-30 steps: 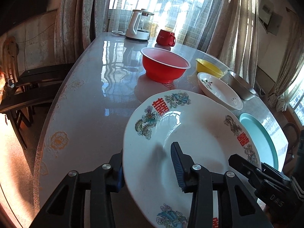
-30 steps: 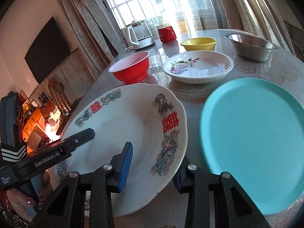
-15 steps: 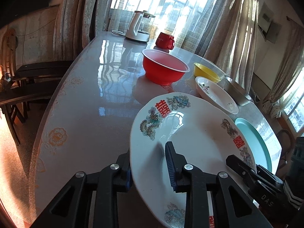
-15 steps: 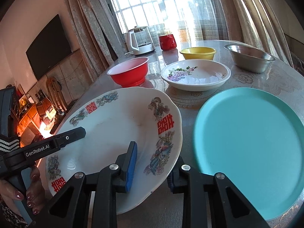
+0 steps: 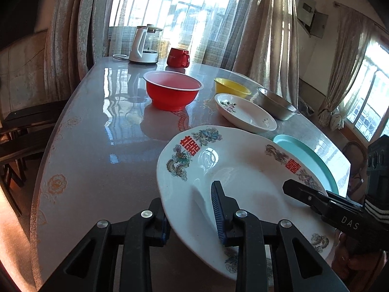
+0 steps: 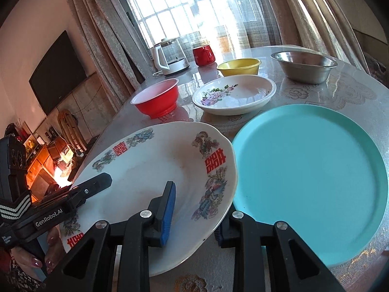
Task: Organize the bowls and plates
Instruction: 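Lift the large white plate with both tools and carry it over the teal plate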
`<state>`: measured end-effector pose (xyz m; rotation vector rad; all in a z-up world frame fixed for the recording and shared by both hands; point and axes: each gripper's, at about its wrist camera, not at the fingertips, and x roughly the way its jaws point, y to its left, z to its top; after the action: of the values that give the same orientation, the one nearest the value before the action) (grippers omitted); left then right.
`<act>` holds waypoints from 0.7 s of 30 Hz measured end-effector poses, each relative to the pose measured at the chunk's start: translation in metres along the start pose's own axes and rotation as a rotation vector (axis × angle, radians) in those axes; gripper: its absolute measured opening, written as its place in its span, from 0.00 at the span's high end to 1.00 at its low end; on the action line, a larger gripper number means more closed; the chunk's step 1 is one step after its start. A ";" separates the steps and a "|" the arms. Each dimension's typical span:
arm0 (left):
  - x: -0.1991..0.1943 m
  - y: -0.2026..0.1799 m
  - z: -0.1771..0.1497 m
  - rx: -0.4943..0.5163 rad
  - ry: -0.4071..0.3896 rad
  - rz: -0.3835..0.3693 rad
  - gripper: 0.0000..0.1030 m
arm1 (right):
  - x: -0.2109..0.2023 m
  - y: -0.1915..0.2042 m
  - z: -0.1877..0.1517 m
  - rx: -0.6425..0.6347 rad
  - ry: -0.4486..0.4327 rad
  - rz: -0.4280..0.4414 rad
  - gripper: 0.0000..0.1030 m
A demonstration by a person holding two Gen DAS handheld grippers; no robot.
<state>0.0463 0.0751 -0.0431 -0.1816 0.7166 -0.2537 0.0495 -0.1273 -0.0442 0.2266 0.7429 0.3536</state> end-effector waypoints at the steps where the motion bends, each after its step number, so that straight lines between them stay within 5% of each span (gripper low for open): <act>1: 0.000 -0.001 0.000 0.009 -0.002 0.002 0.71 | -0.002 0.000 -0.001 -0.005 -0.002 -0.006 0.73; 21: 0.001 -0.049 0.014 0.074 -0.036 -0.041 0.71 | -0.046 -0.023 -0.002 0.018 -0.076 -0.044 0.73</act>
<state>0.0481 0.0292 -0.0215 -0.1299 0.6667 -0.3152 0.0221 -0.1668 -0.0243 0.2389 0.6751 0.2955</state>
